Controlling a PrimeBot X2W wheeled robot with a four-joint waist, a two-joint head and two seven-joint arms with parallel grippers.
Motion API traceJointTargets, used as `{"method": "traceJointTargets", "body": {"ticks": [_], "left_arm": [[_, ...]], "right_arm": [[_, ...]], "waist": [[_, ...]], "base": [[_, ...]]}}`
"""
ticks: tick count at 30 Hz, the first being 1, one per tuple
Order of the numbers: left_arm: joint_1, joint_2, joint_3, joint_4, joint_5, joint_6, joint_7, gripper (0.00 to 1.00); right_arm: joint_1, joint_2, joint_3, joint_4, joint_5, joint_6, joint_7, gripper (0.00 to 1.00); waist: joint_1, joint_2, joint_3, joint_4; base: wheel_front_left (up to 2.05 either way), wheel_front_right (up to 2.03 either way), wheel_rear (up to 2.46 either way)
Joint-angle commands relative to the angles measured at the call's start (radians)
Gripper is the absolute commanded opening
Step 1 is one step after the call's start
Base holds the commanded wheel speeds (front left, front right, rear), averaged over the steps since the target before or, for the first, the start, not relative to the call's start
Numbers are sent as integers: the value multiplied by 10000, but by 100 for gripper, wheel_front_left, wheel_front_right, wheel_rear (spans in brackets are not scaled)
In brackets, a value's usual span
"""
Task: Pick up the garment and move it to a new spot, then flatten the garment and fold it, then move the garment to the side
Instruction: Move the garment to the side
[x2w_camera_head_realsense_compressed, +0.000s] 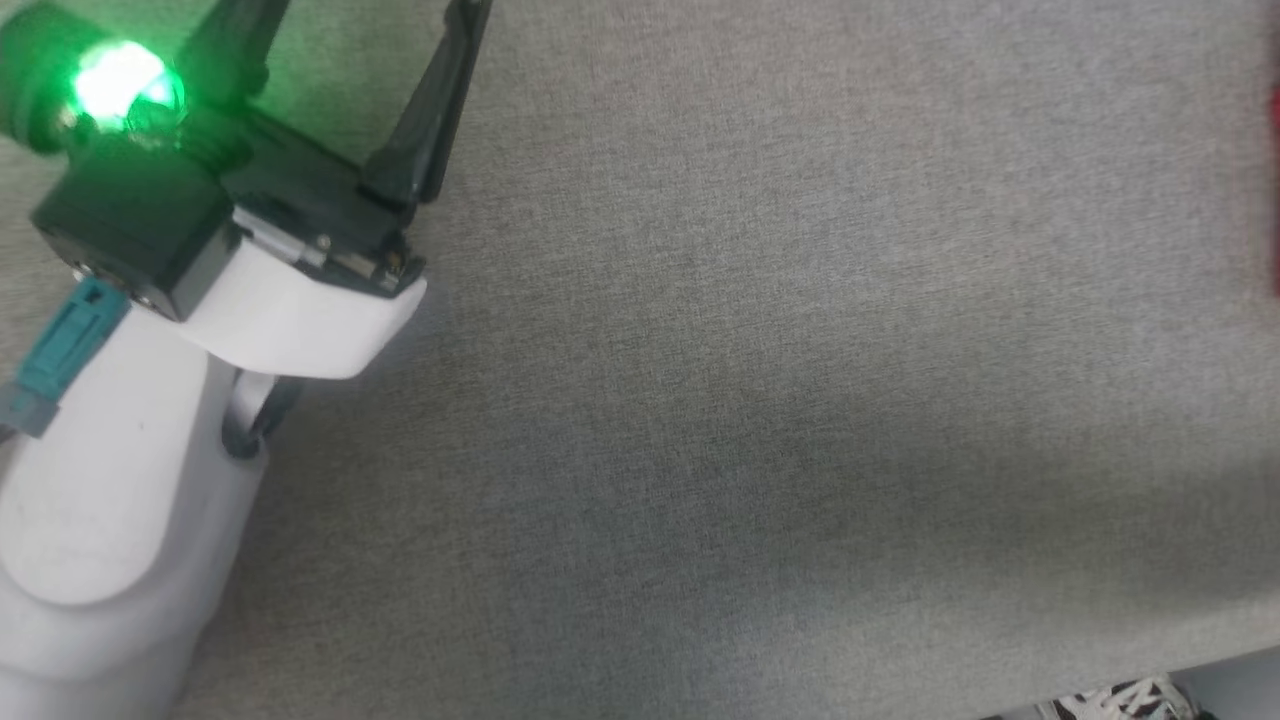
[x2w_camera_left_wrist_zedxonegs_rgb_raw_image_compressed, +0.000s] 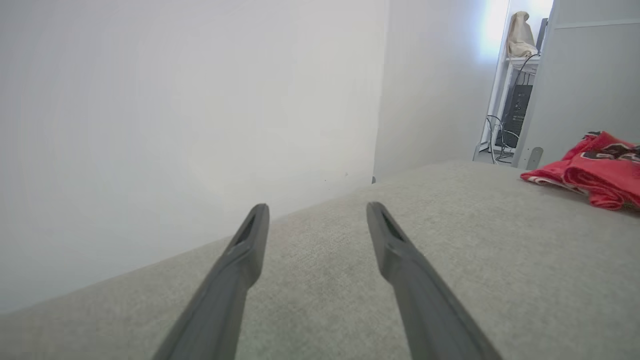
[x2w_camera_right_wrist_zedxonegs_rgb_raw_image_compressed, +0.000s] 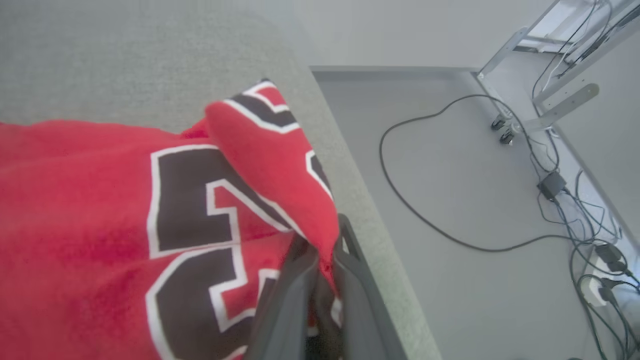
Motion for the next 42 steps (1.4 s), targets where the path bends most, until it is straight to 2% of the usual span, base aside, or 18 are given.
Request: {"method": "traceJointTargets", "body": {"ticks": [1, 4, 13, 14, 15, 16, 23, 32, 42], "left_arm": [[-111, 42, -46, 136, 30, -16, -39, 100], [-445, 124, -116, 71, 62, -16, -38, 100], [-524, 231, -227, 99, 9, -16, -38, 100], [-425, 213, -195, 133, -13, -16, -38, 100], [-324, 184, -167, 175, -39, -16, -38, 100], [-224, 144, -121, 214, -82, -16, -38, 100], [965, -311, 559, 579, -319, -16, -41, 100], [3441, -1300, 1540, 1280, -428, -16, -43, 100], [5161, -1959, 2112, 2019, -465, -16, -43, 100]], "right_arm": [[-262, -59, -44, 163, -101, -13, -196, 0], [-1034, -199, 34, 1117, -491, -13, -898, 0], [-2376, 44, 1017, 3268, -1049, -9, -1877, 0], [-2446, 65, 1125, 3440, -1072, -9, -1985, 36], [-2500, 73, 1194, 3615, -1075, -7, -2120, 90], [-2524, 46, 1278, 3771, -1078, -9, -2236, 100], [-2209, 180, 2154, 4072, -969, -9, -3023, 100], [-979, 907, 3865, 3348, -1273, -9, -3653, 100], [494, 1796, 4325, 2454, -1513, -7, -4006, 100]], "waist": [[0, 0, 151, -63], [0, 0, 263, -48], [0, 0, 153, 40], [0, 0, 82, 53], [0, 0, -16, 65], [0, 0, -112, 80], [0, 0, -1373, 264], [0, 0, -3505, 935], [0, 0, -5179, 1833]], "base": [[0, 0, 0], [0, 0, 0], [0, 0, 0], [0, 0, 0], [0, 0, 0], [0, 0, 0], [0, 0, 0], [0, 0, 0], [0, 0, 0]]}}
